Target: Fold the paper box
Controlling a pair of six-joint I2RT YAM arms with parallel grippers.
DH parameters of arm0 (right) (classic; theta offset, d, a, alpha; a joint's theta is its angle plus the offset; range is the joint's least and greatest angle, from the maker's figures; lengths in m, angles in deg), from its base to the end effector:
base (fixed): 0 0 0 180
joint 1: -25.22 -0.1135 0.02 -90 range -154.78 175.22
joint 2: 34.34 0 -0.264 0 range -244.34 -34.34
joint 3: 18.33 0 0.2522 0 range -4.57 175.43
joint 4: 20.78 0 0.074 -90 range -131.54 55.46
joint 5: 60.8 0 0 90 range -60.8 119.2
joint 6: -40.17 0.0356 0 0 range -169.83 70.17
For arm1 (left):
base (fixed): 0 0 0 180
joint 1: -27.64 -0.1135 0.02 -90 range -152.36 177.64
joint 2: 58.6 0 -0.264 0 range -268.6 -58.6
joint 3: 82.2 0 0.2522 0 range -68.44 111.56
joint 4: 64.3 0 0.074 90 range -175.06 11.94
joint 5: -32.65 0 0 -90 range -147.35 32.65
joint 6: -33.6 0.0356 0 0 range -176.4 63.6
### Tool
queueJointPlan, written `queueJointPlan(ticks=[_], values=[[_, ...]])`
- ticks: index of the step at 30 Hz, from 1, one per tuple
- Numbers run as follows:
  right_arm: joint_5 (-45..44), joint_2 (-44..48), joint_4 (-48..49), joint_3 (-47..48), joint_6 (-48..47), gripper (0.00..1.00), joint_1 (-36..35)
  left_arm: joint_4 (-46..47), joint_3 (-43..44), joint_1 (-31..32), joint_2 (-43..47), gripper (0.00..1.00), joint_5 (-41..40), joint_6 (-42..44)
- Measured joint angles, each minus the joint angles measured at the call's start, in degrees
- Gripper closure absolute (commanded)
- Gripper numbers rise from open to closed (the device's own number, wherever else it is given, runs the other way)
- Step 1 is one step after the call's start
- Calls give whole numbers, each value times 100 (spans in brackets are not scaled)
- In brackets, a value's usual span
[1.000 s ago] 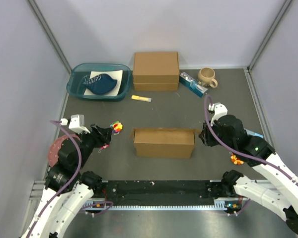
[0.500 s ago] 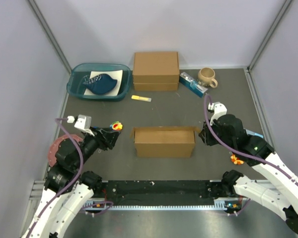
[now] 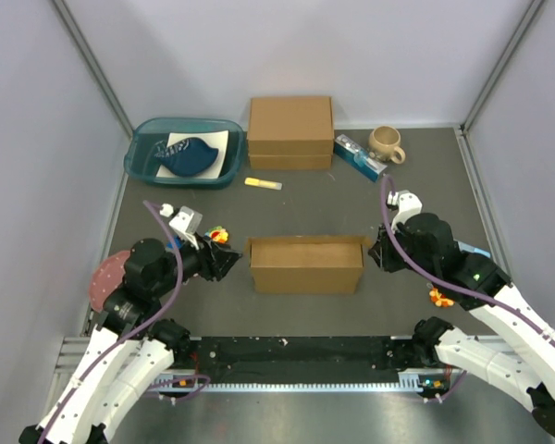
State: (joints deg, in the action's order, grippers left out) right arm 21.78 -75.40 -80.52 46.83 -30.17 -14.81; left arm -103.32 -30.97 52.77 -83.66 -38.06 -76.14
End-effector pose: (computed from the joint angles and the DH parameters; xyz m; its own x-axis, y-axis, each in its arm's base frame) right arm 0.1101 0.0865 0.3262 -0.6077 -0.0748 -0.7906 -0.3748 0.9047 0.2026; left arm 0.0965 -0.0583 0.3126 -0.4234 -0.1535 -0.8928 0.5837 0.7075 -0.3984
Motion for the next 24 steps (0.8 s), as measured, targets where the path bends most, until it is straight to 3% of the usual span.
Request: queueJointPlan(ticks=[24], values=[[151,-101,59,2,160,83,0,586,-162,4,-741,73,192,295]])
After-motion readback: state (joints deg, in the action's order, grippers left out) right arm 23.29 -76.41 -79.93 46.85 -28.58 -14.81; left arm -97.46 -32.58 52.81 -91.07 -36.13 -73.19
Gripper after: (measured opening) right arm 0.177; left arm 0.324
